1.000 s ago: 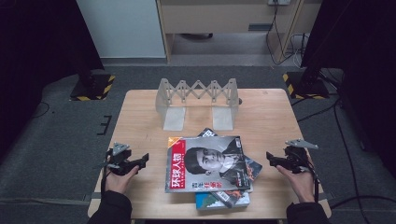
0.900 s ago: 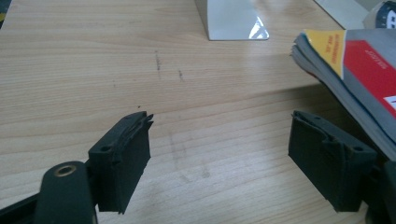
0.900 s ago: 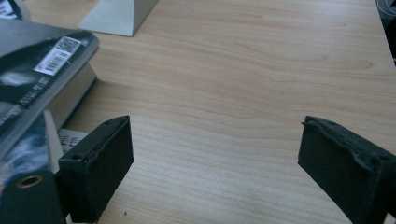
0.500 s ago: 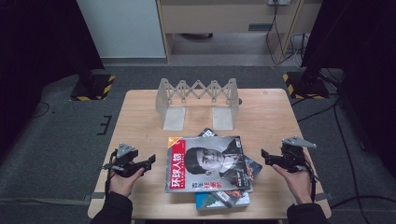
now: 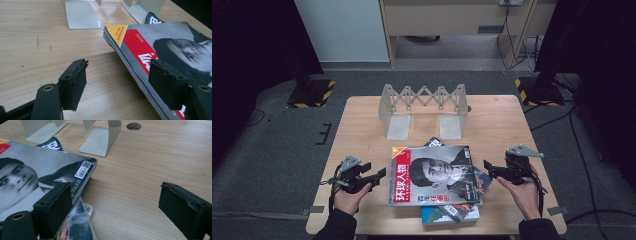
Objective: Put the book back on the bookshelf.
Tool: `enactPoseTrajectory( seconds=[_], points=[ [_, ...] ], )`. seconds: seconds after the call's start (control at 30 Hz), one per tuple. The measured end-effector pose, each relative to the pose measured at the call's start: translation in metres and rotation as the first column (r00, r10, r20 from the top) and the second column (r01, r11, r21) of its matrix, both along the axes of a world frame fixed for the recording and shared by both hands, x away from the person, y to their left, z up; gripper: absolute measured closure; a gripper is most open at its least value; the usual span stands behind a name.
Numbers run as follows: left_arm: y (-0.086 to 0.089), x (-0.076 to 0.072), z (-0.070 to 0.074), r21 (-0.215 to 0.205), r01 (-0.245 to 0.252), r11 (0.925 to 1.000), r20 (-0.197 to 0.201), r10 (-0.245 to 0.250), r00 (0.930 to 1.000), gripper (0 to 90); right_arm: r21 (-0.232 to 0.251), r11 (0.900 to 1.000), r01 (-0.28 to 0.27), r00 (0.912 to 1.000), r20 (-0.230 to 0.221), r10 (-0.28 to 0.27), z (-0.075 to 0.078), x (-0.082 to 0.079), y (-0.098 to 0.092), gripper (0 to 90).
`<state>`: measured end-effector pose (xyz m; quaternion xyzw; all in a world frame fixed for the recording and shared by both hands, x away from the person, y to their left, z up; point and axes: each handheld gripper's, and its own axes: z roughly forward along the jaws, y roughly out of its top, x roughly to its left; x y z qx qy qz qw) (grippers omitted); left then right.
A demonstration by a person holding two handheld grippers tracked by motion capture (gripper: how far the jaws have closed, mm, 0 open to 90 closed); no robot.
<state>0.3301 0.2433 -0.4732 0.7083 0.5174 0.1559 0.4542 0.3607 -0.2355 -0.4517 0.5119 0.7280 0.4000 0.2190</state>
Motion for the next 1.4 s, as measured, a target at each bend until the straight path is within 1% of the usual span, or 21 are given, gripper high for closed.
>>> enactPoseTrajectory(
  seconds=[0.07, 0.17, 0.23, 0.37, 0.47, 0.53, 0.6, 0.77, 0.87, 0.93, 1.0, 1.07, 1.1, 1.13, 1.17, 1.2, 1.33, 1.37, 1.4],
  points=[
    [-0.002, -0.002, 0.000, 0.003, 0.011, 0.9999, -0.007, -0.011, 0.9999, 30.6, 0.001, 1.000, -0.011, 0.9999, -0.005, 0.011, 0.000, 0.000, 0.003, 11.7],
    [-0.006, -0.004, 0.000, -0.007, 0.026, 0.9996, -0.019, -0.027, 0.9995, 31.5, 0.007, 1.000, -0.030, 0.9995, -0.012, 0.030, -0.001, -0.002, 0.009, 11.8],
    [-0.009, -0.007, -0.001, -0.017, 0.038, 0.9991, -0.024, -0.039, 0.9990, 32.3, 0.005, 0.999, -0.041, 0.9990, -0.015, 0.041, -0.001, -0.002, 0.012, 11.9],
    [-0.014, -0.014, -0.001, -0.017, 0.061, 0.9980, -0.033, -0.061, 0.9976, 34.1, 0.009, 0.998, -0.057, 0.9982, -0.018, 0.057, -0.002, -0.004, 0.017, 11.5],
    [-0.018, -0.020, -0.003, -0.034, 0.077, 0.9964, -0.051, -0.079, 0.9956, 34.4, 0.016, 0.998, -0.067, 0.9975, -0.021, 0.068, -0.003, -0.005, 0.022, 11.0],
    [-0.021, -0.023, -0.005, -0.033, 0.091, 0.9953, -0.065, -0.093, 0.9936, 34.6, 0.013, 0.997, -0.078, 0.9967, -0.021, 0.078, -0.004, -0.006, 0.025, 10.6],
    [-0.024, -0.025, -0.007, -0.023, 0.105, 0.9942, -0.079, -0.106, 0.9912, 34.7, 0.015, 0.996, -0.086, 0.9959, -0.027, 0.086, -0.005, -0.007, 0.028, 10.3],
    [-0.029, -0.027, -0.010, -0.001, 0.121, 0.9927, -0.093, -0.120, 0.9884, 33.4, 0.015, 0.994, -0.107, 0.9934, -0.038, 0.108, -0.007, -0.009, 0.035, 10.3],
    [-0.031, -0.028, -0.012, -0.002, 0.128, 0.9917, -0.107, -0.128, 0.9860, 33.0, 0.013, 0.993, -0.120, 0.9918, -0.042, 0.120, -0.009, -0.009, 0.038, 10.5],
    [-0.033, -0.028, -0.013, -0.011, 0.135, 0.9908, -0.122, -0.135, 0.9833, 32.7, 0.014, 0.992, -0.127, 0.9907, -0.047, 0.128, -0.011, -0.010, 0.039, 10.5],
    [-0.035, -0.027, -0.015, -0.035, 0.149, 0.9882, -0.143, -0.153, 0.9779, 32.2, 0.014, 0.991, -0.135, 0.9894, -0.053, 0.135, -0.013, -0.010, 0.041, 10.5],
    [-0.036, -0.027, -0.018, -0.048, 0.158, 0.9863, -0.157, -0.164, 0.9739, 32.3, 0.013, 0.990, -0.139, 0.9883, -0.062, 0.140, -0.016, -0.010, 0.044, 10.5],
    [-0.037, -0.026, -0.019, -0.068, 0.168, 0.9834, -0.172, -0.178, 0.9690, 32.9, 0.012, 0.990, -0.144, 0.9876, -0.063, 0.144, -0.017, -0.010, 0.045, 10.5],
    [-0.038, -0.027, -0.020, -0.082, 0.171, 0.9818, -0.179, -0.184, 0.9665, 32.8, 0.016, 0.990, -0.143, 0.9869, -0.072, 0.144, -0.018, -0.011, 0.046, 10.7],
    [-0.039, -0.027, -0.020, -0.086, 0.179, 0.9801, -0.184, -0.192, 0.9641, 32.9, 0.011, 0.988, -0.151, 0.9858, -0.071, 0.152, -0.019, -0.010, 0.047, 11.1],
    [-0.040, -0.026, -0.021, -0.084, 0.184, 0.9793, -0.184, -0.197, 0.9631, 32.4, 0.016, 0.988, -0.154, 0.9850, -0.076, 0.155, -0.020, -0.011, 0.048, 11.4],
    [-0.040, -0.026, -0.023, -0.111, 0.188, 0.9760, -0.201, -0.207, 0.9574, 32.3, 0.027, 0.986, -0.166, 0.9812, -0.095, 0.168, -0.024, -0.011, 0.051, 11.6],
    [-0.040, -0.026, -0.024, -0.117, 0.189, 0.9749, -0.206, -0.210, 0.9557, 31.5, 0.025, 0.985, -0.171, 0.9806, -0.093, 0.173, -0.026, -0.010, 0.052, 11.9],
    [-0.041, -0.025, -0.025, -0.125, 0.190, 0.9738, -0.210, -0.213, 0.9541, 30.6, 0.027, 0.984, -0.173, 0.9794, -0.101, 0.175, -0.027, -0.011, 0.053, 12.1]
  ],
)
